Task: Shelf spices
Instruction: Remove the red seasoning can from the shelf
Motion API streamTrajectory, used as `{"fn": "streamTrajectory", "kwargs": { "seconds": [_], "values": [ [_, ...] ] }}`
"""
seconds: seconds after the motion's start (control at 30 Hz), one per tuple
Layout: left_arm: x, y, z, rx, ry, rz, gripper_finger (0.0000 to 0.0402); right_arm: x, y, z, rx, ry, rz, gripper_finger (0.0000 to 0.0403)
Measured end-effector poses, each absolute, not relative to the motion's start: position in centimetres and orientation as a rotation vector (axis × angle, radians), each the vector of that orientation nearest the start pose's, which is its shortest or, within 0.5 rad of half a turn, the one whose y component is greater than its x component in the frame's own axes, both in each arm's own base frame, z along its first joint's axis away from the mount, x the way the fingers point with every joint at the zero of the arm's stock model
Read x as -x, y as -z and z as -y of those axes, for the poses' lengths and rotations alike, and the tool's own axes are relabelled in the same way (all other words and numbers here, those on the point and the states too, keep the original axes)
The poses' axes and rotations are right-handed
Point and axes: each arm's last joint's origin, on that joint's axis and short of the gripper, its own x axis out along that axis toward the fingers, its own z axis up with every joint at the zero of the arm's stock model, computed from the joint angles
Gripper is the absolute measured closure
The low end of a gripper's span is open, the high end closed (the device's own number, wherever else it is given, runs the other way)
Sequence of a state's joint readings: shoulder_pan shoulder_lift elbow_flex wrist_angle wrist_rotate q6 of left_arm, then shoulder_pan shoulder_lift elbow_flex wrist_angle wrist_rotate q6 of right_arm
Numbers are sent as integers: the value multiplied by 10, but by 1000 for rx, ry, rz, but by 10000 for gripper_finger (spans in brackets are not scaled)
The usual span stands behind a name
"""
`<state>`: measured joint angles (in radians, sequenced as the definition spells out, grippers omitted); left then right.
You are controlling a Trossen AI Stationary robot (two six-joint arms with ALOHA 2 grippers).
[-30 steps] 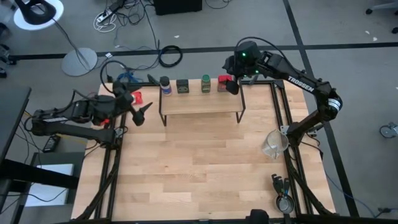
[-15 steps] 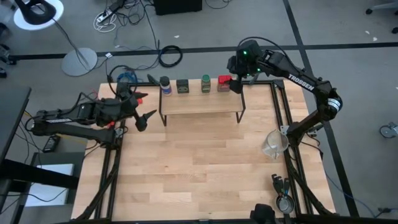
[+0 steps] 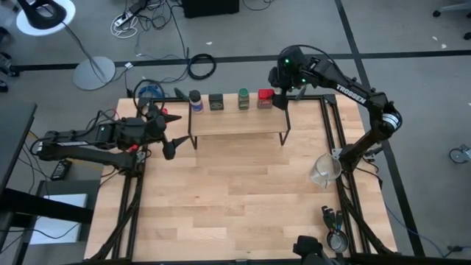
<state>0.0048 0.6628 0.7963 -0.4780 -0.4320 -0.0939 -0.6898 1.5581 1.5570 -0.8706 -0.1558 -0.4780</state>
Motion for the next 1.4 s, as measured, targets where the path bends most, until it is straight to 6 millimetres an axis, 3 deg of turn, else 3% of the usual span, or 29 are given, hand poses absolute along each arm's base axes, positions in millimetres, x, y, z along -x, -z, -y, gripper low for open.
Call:
{"fn": "streamTrajectory", "kwargs": {
  "seconds": [0.47, 0.67, 0.83, 0.9, 1.17, 1.4],
  "values": [
    [-146, -322, -13, 16, -448, -348, 8, -269, -325, 213, 37, 247, -983, 64],
    [-148, -321, -13, 17, -449, -357, 8, -276, -317, 210, 35, 226, -1016, 114],
    [-148, -320, -13, 17, -450, -359, 8, -282, -317, 202, 39, 201, -1016, 184],
    [-148, -320, -13, 13, -449, -360, 8, -285, -316, 197, 45, 186, -1022, 200],
    [-148, -320, -13, 5, -447, -362, 8, -295, -322, 167, 111, 204, -1068, 200],
    [-148, -320, -13, 19, -450, -361, 8, -300, -340, 118, 107, 165, -1023, 200]
  ]
}}
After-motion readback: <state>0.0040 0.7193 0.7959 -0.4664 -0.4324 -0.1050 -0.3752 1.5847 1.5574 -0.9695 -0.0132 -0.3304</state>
